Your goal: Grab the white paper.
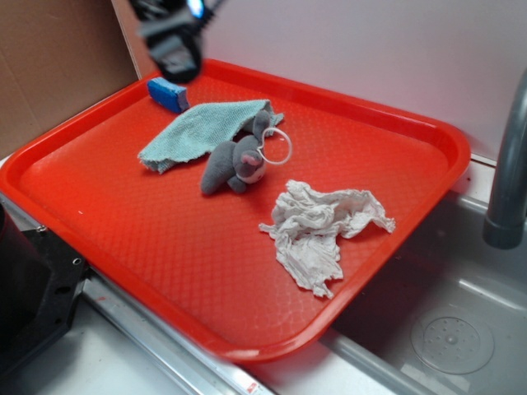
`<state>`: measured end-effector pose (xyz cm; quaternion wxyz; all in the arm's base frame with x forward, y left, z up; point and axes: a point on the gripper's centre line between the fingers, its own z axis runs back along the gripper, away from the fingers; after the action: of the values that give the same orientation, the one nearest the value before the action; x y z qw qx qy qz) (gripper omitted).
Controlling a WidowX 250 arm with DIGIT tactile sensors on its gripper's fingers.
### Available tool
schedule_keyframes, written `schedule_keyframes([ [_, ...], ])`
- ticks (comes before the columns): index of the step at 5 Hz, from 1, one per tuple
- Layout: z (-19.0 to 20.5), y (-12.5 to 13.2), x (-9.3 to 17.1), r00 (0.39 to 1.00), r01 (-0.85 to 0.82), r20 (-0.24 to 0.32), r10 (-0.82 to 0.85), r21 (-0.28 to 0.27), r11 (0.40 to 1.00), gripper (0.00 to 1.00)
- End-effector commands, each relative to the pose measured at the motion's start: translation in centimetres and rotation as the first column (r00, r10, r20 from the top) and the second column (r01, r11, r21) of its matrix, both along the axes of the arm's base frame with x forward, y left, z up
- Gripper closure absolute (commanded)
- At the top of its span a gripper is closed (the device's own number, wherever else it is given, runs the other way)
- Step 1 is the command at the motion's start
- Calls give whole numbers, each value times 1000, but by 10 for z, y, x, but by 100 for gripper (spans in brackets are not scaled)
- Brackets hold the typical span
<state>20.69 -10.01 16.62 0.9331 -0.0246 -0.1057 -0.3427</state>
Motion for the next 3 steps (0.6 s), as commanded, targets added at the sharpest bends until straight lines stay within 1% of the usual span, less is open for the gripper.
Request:
schedule_keyframes([
  [1, -54, -34, 30, 994, 104, -21, -104, 23, 994, 0],
  [2, -86, -43, 31, 988, 142, -70, -139, 40, 989, 0],
  [3, -119, -53, 25, 971, 211, -125, -203, 57, 976, 0],
])
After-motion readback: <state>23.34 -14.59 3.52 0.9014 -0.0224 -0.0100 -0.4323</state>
